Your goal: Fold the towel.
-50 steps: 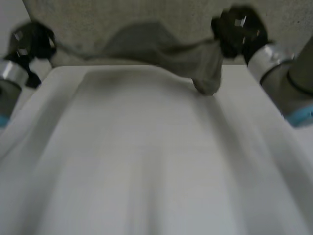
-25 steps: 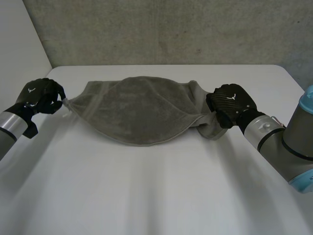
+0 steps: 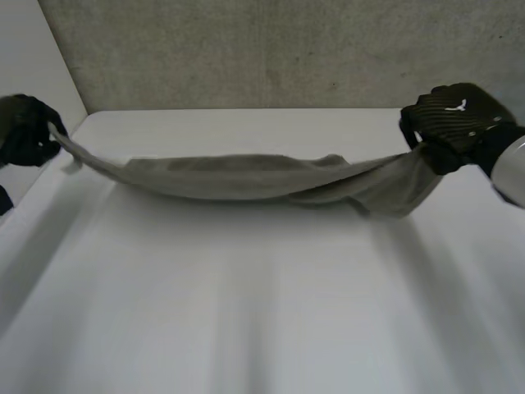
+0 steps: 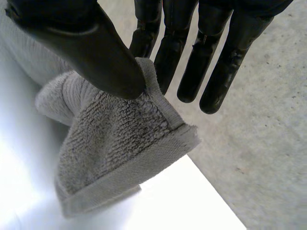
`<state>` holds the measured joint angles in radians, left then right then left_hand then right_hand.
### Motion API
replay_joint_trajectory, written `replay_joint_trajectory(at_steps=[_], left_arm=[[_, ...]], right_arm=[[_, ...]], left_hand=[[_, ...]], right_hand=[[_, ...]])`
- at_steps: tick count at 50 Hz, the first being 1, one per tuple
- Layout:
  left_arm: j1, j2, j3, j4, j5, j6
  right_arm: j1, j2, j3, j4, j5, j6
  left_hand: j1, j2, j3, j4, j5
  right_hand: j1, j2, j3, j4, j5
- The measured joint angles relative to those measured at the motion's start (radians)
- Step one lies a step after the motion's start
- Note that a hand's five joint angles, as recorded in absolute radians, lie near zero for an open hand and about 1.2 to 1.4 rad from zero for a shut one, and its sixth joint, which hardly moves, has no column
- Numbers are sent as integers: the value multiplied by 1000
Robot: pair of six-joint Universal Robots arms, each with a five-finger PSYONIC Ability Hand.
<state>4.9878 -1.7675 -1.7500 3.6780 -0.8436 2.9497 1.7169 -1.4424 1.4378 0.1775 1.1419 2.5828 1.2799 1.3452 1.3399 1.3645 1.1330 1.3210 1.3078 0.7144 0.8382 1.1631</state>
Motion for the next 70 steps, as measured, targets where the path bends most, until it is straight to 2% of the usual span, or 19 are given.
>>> replay_joint_trajectory(at_steps=[4,7,12,19,23,31,49,54,56,60,62,68,69,70], left_arm=[[33,58,6,-38,-2,-103],[41,85,-1,-47,-3,-153],[50,119,-32,-49,-3,-207],[54,94,-61,-39,-7,-213],[49,39,-49,-36,-27,-205],[30,-117,55,-42,-148,-199],[-125,-339,269,-35,-281,-187],[-164,-382,311,-35,-290,-134],[-183,-400,330,-35,-288,-93],[-227,-444,377,-36,-284,31],[-243,-466,403,-40,-284,89],[-281,-558,505,-70,-293,262],[-285,-577,529,-81,-296,282],[-286,-586,540,-87,-299,289]], right_arm=[[-31,-1,-63,138,-18,-169],[-36,1,-91,189,-16,-218],[-38,4,-122,228,-17,-221],[-26,50,-139,187,-22,-187],[-7,123,-162,112,-18,-188],[47,312,-268,-52,7,-236],[109,681,-585,-78,57,-258],[120,746,-639,-78,83,-266],[122,761,-651,-78,91,-271],[123,774,-656,-78,98,-277],[123,776,-655,-79,99,-278],[123,775,-647,-91,99,-277],[123,774,-645,-96,102,-276],[123,774,-644,-98,104,-276]], left_hand=[[0,0,0,0,0],[0,0,0,0,0],[5,0,0,0,0],[5,0,0,0,0],[5,0,0,0,0],[17,0,0,0,0],[17,0,0,0,0],[17,0,0,0,0],[-77,-128,-122,-140,-102],[-486,-548,-534,-564,-519],[-563,-619,-606,-633,-596],[-602,-653,-638,-666,-641],[-607,-656,-643,-672,-645],[-609,-657,-646,-674,-647]], right_hand=[[0,0,0,0,0],[0,0,0,0,0],[0,0,0,0,0],[0,0,0,0,0],[0,0,0,0,0],[0,0,0,0,0],[1,0,0,0,0],[5,0,0,0,0],[5,0,0,0,0],[5,0,0,0,0],[5,0,0,0,0],[5,0,0,0,0],[-74,-73,107,68,-73],[-160,-158,69,9,-175]])
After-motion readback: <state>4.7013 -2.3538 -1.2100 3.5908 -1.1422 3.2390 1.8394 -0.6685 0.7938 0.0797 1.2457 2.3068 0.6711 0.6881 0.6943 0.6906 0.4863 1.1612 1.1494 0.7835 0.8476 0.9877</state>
